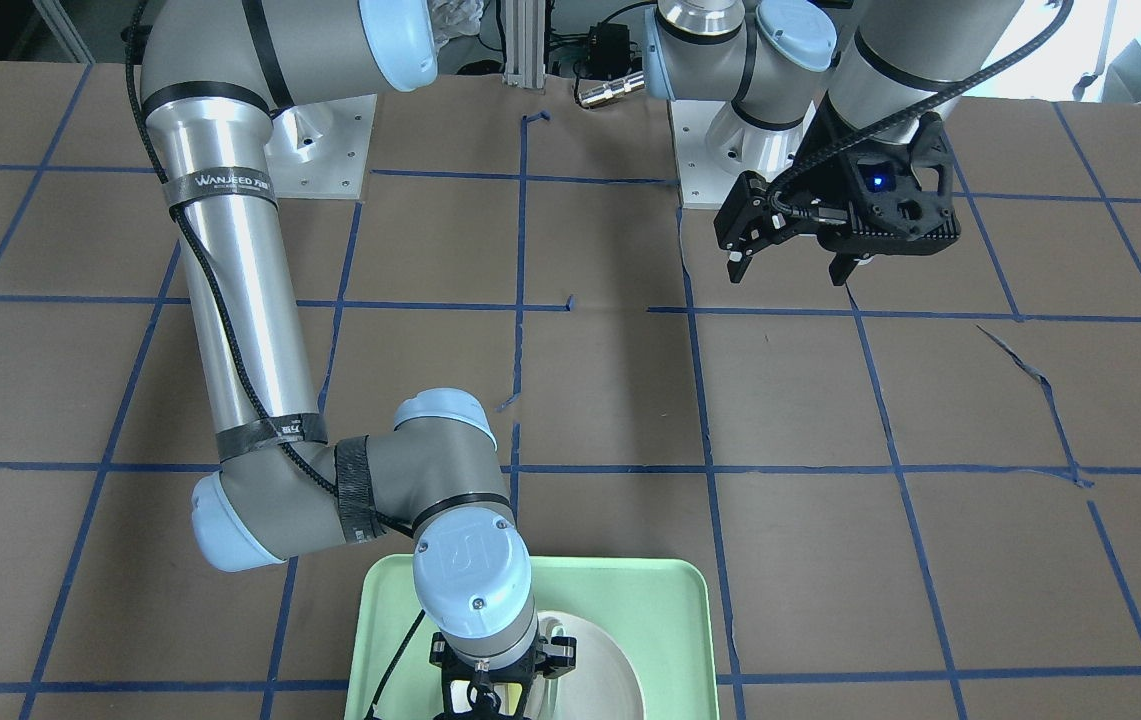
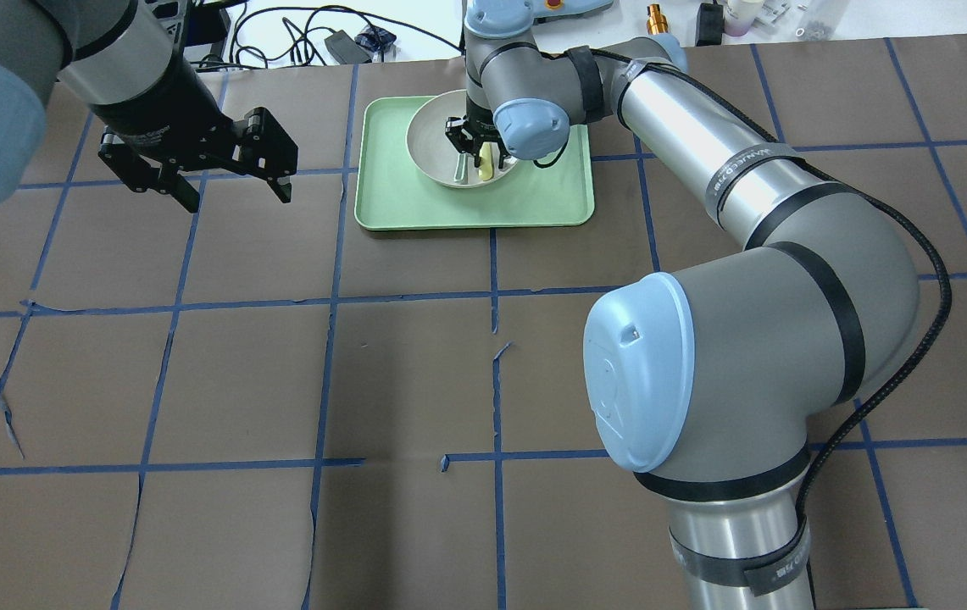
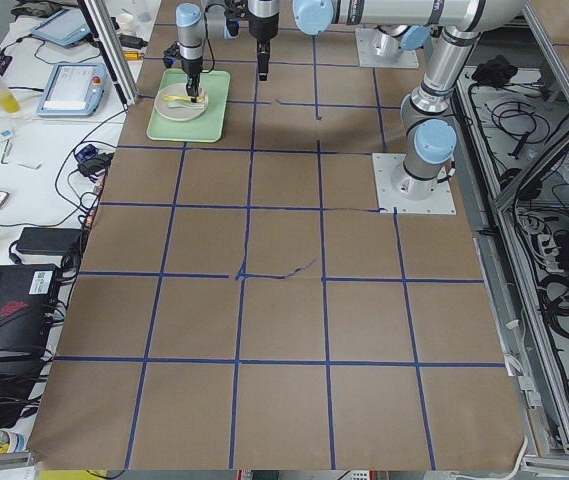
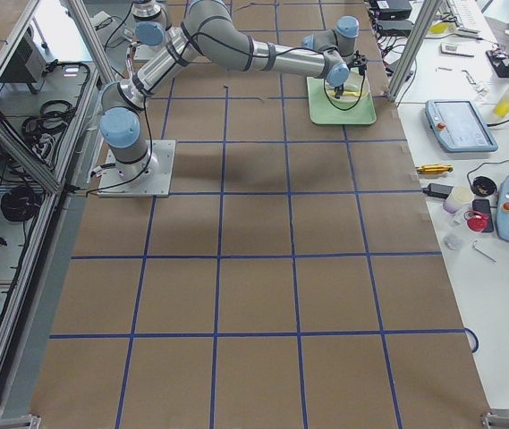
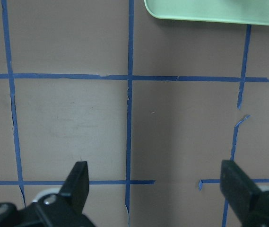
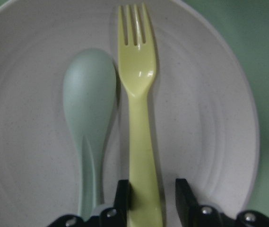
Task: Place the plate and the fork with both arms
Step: 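Grasp the yellow fork's handle with the right gripper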
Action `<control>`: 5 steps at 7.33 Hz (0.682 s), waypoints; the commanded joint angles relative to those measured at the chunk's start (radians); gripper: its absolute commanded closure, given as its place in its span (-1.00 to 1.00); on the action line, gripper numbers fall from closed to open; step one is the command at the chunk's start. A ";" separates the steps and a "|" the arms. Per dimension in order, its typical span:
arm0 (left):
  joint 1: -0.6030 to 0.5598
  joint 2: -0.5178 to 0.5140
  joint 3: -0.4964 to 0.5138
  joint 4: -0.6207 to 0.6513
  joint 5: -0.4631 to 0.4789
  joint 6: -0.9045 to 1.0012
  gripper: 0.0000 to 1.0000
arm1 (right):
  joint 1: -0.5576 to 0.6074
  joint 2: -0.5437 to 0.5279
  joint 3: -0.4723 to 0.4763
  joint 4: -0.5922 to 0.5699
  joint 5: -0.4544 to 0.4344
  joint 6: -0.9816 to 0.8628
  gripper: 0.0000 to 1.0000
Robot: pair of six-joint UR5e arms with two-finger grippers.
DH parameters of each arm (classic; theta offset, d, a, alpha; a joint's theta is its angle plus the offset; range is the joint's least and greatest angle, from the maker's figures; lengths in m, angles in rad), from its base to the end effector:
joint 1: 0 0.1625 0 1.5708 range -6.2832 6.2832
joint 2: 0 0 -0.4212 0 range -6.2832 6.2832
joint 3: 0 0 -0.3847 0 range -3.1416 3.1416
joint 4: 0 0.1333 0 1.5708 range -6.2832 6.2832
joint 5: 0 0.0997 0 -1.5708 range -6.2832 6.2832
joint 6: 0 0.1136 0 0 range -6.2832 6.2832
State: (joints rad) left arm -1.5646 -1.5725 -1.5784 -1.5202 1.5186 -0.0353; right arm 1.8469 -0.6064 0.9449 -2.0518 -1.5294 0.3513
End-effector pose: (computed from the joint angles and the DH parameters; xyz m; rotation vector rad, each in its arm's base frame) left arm -0.1362 -0.4906 0.4709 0.0624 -3.0876 0.0626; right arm 0.3573 -0.7550 0.1766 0.1102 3.0506 -0.1877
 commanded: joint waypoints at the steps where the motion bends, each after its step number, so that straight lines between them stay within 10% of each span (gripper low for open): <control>1: 0.000 0.000 0.000 0.000 0.000 0.000 -1.00 | 0.000 0.000 0.000 -0.001 0.000 0.000 0.53; 5: 0.000 0.000 0.000 0.000 0.000 0.000 -1.00 | 0.000 -0.035 0.002 0.004 -0.001 -0.018 0.71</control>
State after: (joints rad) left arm -1.5647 -1.5723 -1.5784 -1.5202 1.5186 -0.0353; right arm 1.8469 -0.6192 0.9455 -2.0504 -1.5297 0.3464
